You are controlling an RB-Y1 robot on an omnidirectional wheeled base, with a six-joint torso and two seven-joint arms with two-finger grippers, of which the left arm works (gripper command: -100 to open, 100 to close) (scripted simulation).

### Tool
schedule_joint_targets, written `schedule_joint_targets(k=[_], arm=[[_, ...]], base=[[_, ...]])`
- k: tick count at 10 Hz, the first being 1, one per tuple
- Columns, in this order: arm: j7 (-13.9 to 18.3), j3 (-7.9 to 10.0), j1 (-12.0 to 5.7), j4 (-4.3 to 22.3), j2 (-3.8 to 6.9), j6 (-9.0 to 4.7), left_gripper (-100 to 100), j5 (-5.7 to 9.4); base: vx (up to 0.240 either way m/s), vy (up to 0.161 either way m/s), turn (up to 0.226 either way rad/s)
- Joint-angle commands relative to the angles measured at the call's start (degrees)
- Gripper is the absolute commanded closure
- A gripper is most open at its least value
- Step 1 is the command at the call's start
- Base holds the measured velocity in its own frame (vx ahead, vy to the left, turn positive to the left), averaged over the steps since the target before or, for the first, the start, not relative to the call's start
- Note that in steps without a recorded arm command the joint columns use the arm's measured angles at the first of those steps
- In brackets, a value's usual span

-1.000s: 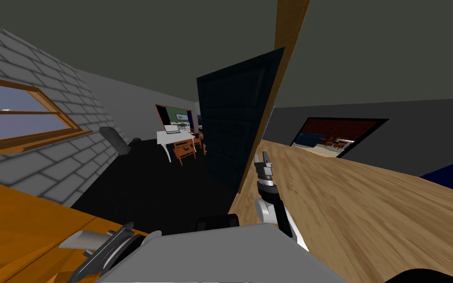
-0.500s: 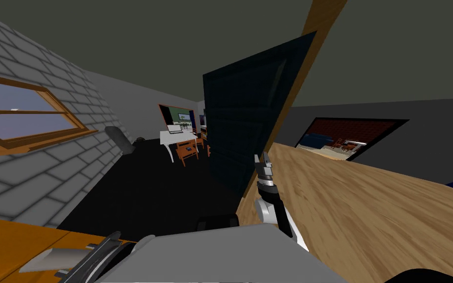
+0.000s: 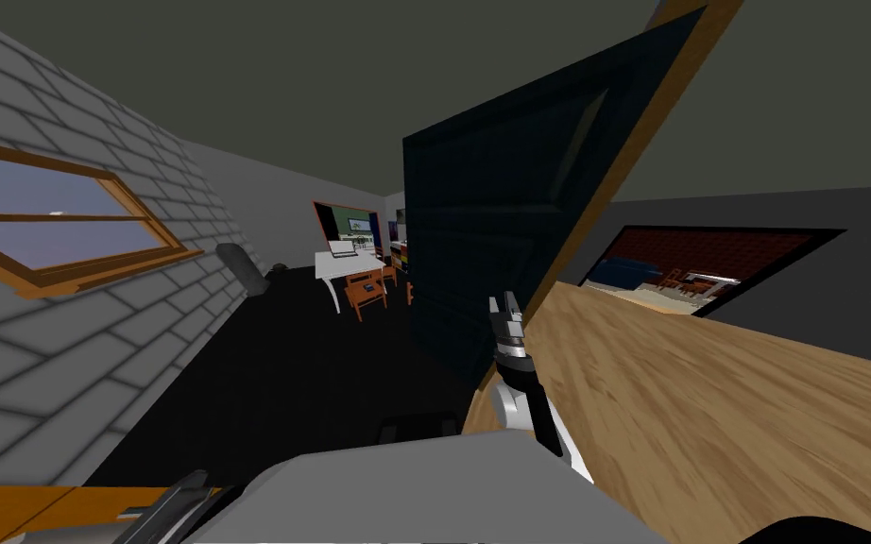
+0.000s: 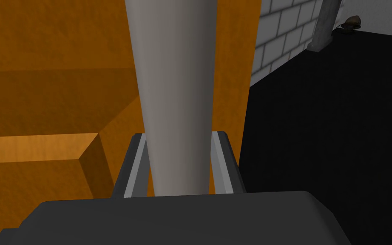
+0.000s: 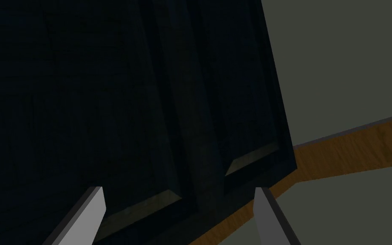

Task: Push the door open

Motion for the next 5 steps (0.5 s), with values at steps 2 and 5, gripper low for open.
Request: schedule_joint_targets(k=[2,5], arm=[[-0.22,1.24,0.40,0.13,0.86,-0.42,100,1.31],[-0.52,2.88,0.93,0.30,1.27,-0.97,100,3.03]], base=[[0.088,0.134,0.034],[0.123,0.188,0.053]])
